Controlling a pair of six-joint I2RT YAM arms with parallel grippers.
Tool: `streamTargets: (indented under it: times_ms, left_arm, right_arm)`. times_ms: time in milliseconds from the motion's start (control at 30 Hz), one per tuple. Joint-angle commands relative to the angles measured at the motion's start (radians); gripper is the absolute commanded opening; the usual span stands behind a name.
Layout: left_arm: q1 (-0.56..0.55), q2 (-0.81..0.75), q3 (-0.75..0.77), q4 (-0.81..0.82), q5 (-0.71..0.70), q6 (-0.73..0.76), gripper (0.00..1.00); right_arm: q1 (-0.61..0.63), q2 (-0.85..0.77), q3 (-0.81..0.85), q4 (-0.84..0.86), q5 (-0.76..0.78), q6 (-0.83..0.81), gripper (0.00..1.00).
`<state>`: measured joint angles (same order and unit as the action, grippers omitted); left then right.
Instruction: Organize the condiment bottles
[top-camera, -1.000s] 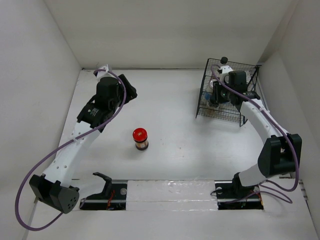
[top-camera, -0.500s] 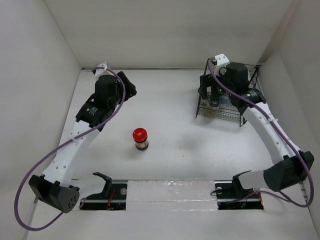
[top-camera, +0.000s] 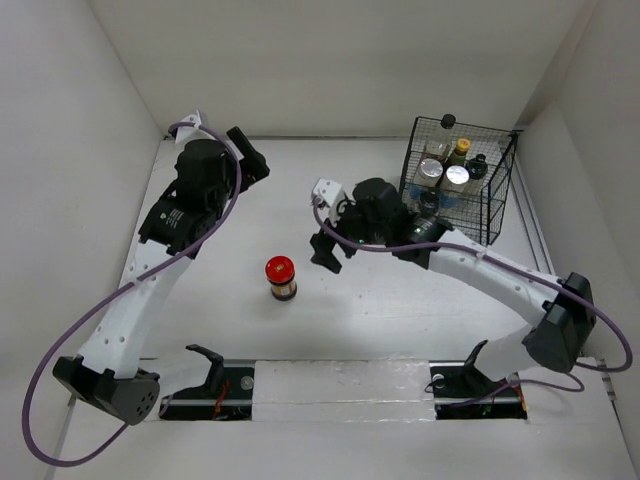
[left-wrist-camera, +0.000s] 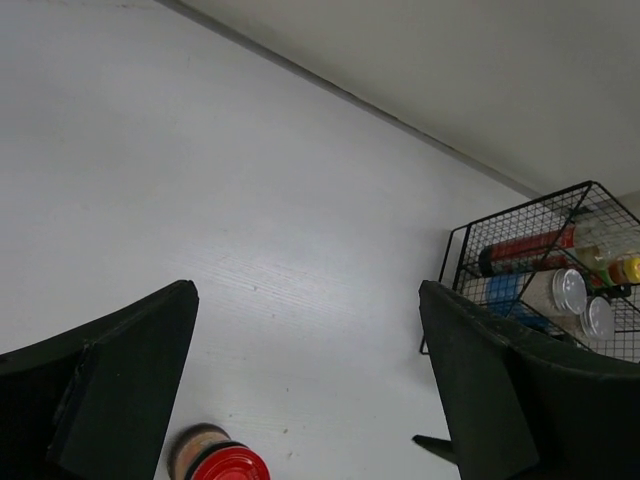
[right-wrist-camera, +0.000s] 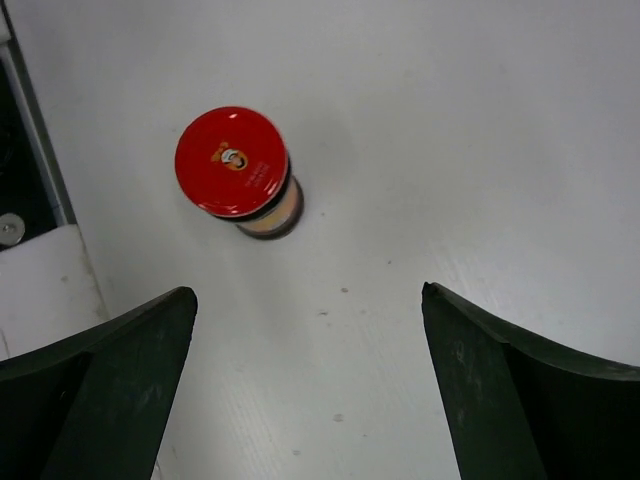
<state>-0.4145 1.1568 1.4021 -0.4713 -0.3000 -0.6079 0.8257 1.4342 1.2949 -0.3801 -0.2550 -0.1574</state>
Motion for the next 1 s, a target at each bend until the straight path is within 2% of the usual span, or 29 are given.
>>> streamTargets:
  times_ms: [0, 300, 833, 867, 900, 967]
  left_arm:
    - [0.02, -0.022, 0.052, -0.055, -0.025, -0.004, 0.9]
    - [0.031, -0.072, 0.023, -0.087, -0.037, -0.026, 0.95]
    - [0.031, -0.091, -0.031, -0.058, -0.034, -0.015, 0.97]
    - [0.031, -0.091, -0.031, -0.058, -0.034, -0.015, 0.97]
    - [0.031, -0.091, -0.031, -0.058, -0.034, -0.015, 0.97]
    - [0.031, -0.091, -0.031, -0.058, -0.044, -0.015, 0.97]
  right_arm:
    - [0.035, 0.038, -0.022, 0.095, -0.05, -0.039, 1.0]
    - [0.133, 0.216, 0.11, -0.006, -0.174, -0.159, 1.0]
    - [0.155, 0.503, 0.236, 0.179, -0.188, -0.084, 1.0]
    - [0.155, 0.503, 0.236, 0.191, -0.188, -0.083, 0.97]
    - [0.155, 0.518, 0.247, 0.191, -0.188, -0.074, 0.83]
    - [0.155, 0.519, 0.247, 0.191, -0.173, -0.074, 0.66]
